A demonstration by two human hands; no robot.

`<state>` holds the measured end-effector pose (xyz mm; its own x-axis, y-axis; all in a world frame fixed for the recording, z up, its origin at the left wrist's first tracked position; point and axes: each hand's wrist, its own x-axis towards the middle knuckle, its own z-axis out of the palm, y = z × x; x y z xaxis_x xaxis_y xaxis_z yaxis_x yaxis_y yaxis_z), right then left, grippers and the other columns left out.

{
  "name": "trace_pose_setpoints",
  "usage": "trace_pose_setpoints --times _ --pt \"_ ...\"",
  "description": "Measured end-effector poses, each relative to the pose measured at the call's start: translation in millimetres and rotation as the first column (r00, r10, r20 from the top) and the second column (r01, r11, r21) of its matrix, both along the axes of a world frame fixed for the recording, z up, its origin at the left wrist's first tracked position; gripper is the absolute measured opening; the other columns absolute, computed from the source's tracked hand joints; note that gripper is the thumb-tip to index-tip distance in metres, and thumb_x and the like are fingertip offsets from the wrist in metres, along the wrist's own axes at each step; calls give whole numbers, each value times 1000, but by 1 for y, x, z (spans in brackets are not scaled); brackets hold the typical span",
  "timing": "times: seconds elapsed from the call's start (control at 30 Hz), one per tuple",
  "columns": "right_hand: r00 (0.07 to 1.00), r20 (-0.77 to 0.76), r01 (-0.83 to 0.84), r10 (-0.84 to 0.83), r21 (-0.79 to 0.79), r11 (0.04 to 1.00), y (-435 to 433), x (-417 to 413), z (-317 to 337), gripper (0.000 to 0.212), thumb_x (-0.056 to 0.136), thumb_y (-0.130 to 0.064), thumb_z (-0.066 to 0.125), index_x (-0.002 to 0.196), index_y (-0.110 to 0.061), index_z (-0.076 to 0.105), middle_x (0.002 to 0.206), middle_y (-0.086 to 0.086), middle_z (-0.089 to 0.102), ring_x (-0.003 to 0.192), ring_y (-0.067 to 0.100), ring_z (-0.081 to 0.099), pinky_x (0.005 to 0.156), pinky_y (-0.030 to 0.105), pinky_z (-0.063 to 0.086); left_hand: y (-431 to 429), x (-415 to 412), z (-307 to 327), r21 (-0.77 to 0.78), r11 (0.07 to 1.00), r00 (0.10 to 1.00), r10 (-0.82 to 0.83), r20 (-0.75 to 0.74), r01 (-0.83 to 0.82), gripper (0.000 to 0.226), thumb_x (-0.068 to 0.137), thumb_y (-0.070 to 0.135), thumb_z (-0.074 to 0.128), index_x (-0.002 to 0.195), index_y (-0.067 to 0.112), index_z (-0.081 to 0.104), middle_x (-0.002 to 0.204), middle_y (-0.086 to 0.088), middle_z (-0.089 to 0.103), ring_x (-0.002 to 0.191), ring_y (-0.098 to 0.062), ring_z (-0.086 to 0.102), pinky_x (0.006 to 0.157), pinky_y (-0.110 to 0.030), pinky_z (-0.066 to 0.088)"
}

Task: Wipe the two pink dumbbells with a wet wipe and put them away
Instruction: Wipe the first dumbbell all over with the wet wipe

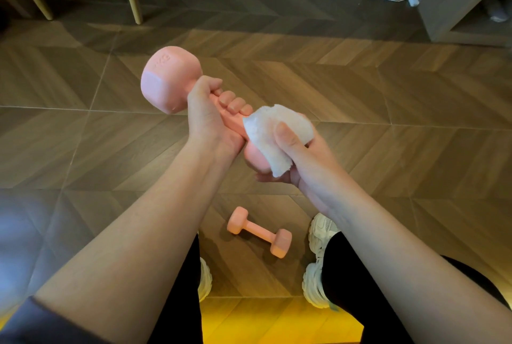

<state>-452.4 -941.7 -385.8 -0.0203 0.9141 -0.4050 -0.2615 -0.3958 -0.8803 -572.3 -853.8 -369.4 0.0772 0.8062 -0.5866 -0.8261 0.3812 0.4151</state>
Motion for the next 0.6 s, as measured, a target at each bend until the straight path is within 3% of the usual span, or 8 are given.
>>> trace_pose_setpoints --times 0.13,0.2,0.27,0.33,0.43,0.6 --pt "984 -164 -64 69 36 997 -1 8 3 28 87 -38 60 112 -27 67 110 9 70 99 28 67 77 51 59 1 -3 0 -2 1000 1000 -3 2 3 33 91 11 43 62 19 27 49 6 22 39 -11 22 41 -21 26" --pt "979 -189 -76 81 34 997 -2 8 3 30 86 -29 65 116 -27 64 114 10 69 101 28 67 80 53 58 0 -3 -2 0 1000 1000 -20 -23 20 32 91 12 45 63 19 29 49 6 24 40 -11 24 43 -22 28" --pt "988 -147 -56 56 6 998 -2 5 1 49 81 -23 74 125 -27 55 122 10 66 106 29 68 81 53 58 -3 -2 -4 -15 999 998 -42 -52 42 30 90 12 50 65 18 35 50 6 31 41 -10 32 47 -23 34" --pt "999 8 -32 32 11 999 -3 2 -1 56 77 -19 82 123 -30 53 123 6 63 109 25 67 81 48 60 -5 0 -5 -41 997 997 -65 -52 63 29 90 13 56 66 17 40 51 5 39 43 -10 40 51 -23 40" --pt "993 109 34 -41 58 998 -2 1 1 51 79 -21 82 121 -29 54 119 2 63 105 19 68 78 36 61 -7 4 -5 -57 996 996 -72 -43 69 31 91 15 60 67 17 40 50 5 39 43 -9 39 51 -22 40" --pt "990 105 90 -99 88 992 -2 -1 -1 37 90 -34 68 122 -22 55 106 2 71 88 14 71 70 37 60 -8 7 -2 -34 998 998 -56 -34 55 32 92 12 56 68 18 35 52 5 30 44 -10 30 45 -21 35"
